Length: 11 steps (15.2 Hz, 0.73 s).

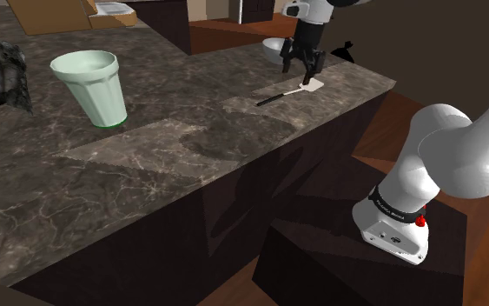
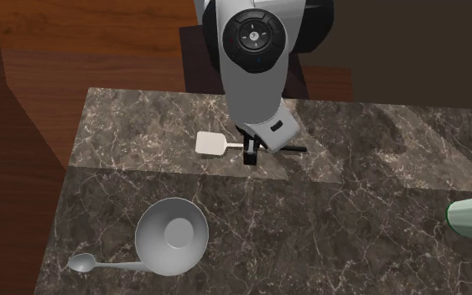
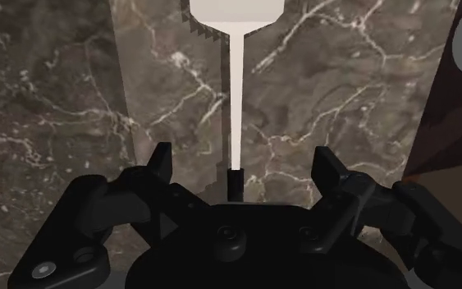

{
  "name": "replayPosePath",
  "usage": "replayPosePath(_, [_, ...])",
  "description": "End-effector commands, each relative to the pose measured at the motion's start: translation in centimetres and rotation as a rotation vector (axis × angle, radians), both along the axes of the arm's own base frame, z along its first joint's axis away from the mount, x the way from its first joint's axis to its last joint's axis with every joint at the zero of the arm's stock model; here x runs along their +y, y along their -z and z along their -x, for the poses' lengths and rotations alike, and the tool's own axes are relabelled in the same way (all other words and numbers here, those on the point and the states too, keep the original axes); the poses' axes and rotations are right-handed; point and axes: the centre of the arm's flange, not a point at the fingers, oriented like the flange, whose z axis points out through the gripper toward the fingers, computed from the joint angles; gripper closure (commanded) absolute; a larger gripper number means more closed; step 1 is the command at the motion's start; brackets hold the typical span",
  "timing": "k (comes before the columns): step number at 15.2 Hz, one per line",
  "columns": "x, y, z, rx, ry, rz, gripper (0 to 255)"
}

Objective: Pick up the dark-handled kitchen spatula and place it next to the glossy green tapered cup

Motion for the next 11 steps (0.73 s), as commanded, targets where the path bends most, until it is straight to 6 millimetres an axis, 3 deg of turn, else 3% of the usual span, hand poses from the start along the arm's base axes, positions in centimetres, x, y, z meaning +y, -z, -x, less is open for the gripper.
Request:
replayPosePath(1, [0.0, 1.1, -0.3, 0.002, -0.034, 0.001, 0])
replayPosePath(6, [0.2, 4.0, -0.3, 0.002, -0.034, 0.001, 0])
replayPosePath(11, [0.2, 4.0, -0.3, 0.002, -0.034, 0.001, 0])
